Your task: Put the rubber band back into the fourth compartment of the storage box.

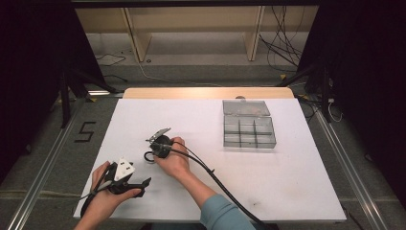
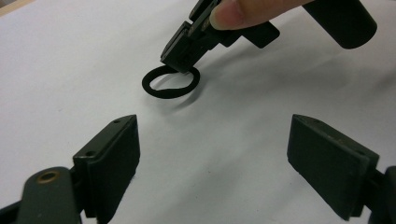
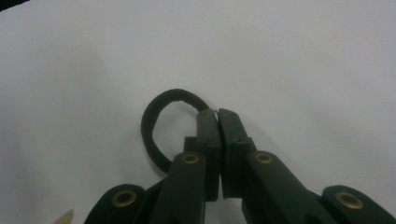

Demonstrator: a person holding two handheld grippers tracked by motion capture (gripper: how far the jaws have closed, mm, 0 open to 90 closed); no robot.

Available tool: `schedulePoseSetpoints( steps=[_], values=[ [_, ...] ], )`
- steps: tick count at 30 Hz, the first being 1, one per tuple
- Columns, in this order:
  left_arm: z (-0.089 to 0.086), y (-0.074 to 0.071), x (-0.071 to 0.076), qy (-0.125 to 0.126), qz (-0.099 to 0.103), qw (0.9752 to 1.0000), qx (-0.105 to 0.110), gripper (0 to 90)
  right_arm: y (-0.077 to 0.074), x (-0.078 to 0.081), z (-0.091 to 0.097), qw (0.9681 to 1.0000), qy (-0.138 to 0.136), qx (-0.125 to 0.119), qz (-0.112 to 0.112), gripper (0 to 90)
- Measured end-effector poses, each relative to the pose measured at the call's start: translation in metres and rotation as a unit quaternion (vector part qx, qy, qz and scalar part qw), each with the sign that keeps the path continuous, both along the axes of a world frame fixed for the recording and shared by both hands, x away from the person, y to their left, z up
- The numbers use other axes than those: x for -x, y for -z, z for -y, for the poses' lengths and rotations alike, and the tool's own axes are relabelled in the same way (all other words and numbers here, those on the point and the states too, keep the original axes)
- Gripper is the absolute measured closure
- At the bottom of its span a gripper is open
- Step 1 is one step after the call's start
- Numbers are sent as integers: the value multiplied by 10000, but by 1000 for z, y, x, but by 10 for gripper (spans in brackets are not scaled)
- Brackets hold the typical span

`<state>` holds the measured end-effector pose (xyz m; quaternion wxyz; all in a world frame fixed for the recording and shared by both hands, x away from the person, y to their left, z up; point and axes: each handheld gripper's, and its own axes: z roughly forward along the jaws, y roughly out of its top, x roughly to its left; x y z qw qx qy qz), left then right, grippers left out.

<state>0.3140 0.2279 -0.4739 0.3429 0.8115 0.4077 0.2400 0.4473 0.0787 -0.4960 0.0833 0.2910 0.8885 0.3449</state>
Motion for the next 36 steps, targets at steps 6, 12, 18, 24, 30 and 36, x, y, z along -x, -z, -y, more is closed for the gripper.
schedulePoseSetpoints(
  steps=[6, 12, 18, 24, 30, 36],
  values=[
    [0, 0, 0, 4, 1, 10000, -2, 168, -5, 0, 2, 10000, 59, -56, -26, 895],
    [1, 0, 0, 3, 4, 10000, -5, 168, -10, 1, 5, 9999, 45, -113, 12, 896],
    [1, 0, 0, 8, -2, 10000, -9, 168, -15, 2, 6, 9998, 63, -161, 31, 896],
    [0, 0, 0, -15, 13, 10000, -1, 171, -18, 2, 8, 9998, 85, -184, 53, 896],
    [1, 0, 0, -3, 7, 10000, -17, 171, -24, 1, 12, 9997, 74, -201, 111, 897],
    [1, 0, 0, -9, 12, 10000, -17, 172, -27, 1, 17, 9996, 120, -206, 144, 897]
  ],
)
